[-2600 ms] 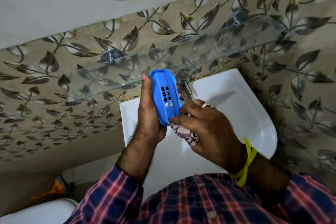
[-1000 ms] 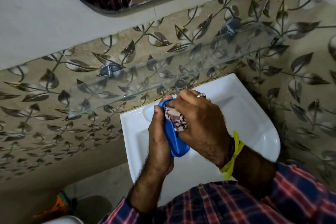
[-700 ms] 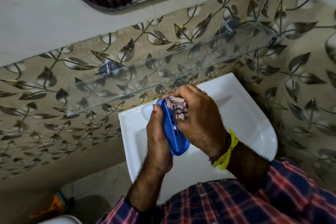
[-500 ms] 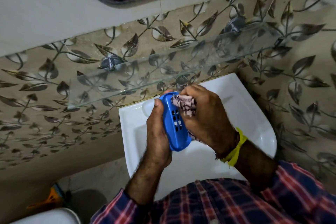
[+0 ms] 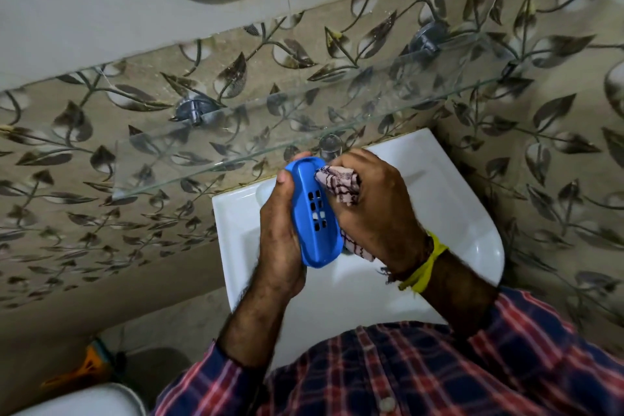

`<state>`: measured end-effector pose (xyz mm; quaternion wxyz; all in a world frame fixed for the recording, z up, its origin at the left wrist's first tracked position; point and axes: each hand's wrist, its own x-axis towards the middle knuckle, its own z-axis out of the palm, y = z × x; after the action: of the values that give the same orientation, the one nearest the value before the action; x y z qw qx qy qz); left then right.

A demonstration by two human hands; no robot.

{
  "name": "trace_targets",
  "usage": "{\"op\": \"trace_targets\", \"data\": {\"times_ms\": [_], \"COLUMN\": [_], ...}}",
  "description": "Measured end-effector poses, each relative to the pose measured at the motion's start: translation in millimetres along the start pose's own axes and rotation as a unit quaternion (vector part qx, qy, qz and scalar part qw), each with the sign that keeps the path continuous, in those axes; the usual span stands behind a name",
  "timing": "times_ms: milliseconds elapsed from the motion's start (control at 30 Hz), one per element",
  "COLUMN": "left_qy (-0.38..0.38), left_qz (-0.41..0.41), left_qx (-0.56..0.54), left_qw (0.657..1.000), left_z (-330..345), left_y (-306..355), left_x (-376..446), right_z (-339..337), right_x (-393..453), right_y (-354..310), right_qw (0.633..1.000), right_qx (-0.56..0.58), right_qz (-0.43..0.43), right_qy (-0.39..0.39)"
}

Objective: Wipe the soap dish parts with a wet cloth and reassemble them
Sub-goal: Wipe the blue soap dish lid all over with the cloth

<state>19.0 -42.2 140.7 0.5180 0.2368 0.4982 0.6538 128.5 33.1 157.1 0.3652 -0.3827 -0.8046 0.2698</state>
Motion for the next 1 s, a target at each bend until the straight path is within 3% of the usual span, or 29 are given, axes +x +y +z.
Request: {"op": "trace_targets", "data": {"times_ms": [167,333,500,633,767,900,1000], "left_qy": [0.003,0.018,0.021,0.029,0.025,0.037,0.04], "left_qz": [-0.006,0.007,0.01,0.034,0.032,0.04,0.026], "left_qx": [0.01,-0.005,-0.003,-0.029,-0.009,0.004,-0.001], "left_qw": [1.0,1.0,1.0,0.999,0.999,0.999,0.999], "left_z": [6,-3,-2,-6,1,-1,1], "left_y": [-7,-2,-1,6,5,4,0], "left_x": [-5,1,10,18,18,23,25], "right_z": [-1,-4,0,-3,-3,-7,-8], "right_x": [2,-6,-7,-12,-12,-24,-22], "right_y": [1,8,5,-1,3,3,5], "right_qw": [0.999,0.997,0.996,0.995,0.997,0.991,0.995], "right_qx": [-0.011,0.041,0.066,0.048,0.014,0.025,0.005], "right_qz": [0.017,0.018,0.056,0.052,0.061,0.075,0.072], "right_qy": [0.039,-0.067,-0.013,-0.071,-0.034,-0.112,-0.072]}}
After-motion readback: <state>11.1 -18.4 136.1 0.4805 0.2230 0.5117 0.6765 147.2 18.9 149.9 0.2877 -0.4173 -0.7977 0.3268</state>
